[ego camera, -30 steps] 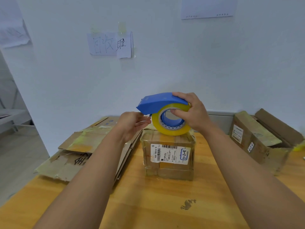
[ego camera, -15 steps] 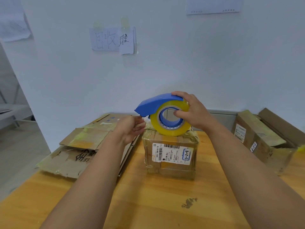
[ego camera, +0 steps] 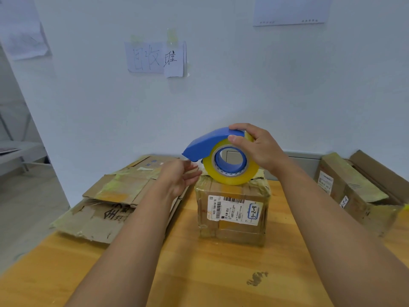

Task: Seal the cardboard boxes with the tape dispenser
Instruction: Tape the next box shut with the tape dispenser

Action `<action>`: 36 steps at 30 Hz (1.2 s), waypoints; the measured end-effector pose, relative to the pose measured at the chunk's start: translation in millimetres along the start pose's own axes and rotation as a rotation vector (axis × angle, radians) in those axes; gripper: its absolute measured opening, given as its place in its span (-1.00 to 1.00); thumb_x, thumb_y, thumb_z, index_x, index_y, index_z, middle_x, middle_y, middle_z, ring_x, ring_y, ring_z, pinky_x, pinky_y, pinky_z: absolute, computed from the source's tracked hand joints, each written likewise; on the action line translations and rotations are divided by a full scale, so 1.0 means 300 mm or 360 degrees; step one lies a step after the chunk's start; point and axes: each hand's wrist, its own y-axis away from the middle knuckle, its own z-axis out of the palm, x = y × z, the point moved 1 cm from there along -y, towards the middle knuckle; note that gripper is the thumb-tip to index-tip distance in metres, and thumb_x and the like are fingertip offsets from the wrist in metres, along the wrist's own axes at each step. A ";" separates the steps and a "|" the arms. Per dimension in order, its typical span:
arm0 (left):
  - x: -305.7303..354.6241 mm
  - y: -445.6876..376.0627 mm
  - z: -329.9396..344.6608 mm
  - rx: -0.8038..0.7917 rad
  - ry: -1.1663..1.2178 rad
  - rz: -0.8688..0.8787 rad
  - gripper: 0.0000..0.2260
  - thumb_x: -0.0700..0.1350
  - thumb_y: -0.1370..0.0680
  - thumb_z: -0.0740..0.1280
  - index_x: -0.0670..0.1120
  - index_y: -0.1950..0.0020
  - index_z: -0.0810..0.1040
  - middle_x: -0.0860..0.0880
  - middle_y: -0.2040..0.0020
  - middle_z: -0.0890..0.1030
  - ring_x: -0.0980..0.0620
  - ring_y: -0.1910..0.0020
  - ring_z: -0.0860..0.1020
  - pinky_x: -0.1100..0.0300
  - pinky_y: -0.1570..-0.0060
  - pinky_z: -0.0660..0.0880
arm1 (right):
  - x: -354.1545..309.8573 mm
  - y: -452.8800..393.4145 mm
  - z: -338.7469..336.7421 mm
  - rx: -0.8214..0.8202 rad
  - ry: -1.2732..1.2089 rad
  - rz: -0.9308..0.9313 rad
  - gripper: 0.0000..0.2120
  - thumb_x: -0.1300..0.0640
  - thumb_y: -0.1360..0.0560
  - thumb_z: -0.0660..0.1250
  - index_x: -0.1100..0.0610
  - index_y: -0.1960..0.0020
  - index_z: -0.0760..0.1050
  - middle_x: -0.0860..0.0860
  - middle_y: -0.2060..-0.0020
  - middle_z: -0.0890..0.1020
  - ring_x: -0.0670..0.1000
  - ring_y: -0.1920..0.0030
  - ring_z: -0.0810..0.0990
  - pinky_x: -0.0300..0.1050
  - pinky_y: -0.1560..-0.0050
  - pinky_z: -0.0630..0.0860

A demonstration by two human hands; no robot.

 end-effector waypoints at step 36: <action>-0.167 -0.032 -0.061 -0.0150 -0.0220 -0.0225 -0.86 -0.15 -0.59 0.38 -0.12 -0.13 0.64 0.06 0.44 0.56 0.19 0.55 0.48 0.24 0.31 0.53 | -0.010 -0.032 0.063 -0.0032 0.0208 0.0070 -0.79 -0.17 -0.57 0.32 -0.25 -0.21 0.53 -0.20 -0.18 0.59 -0.10 -0.21 0.54 -0.06 -0.26 0.51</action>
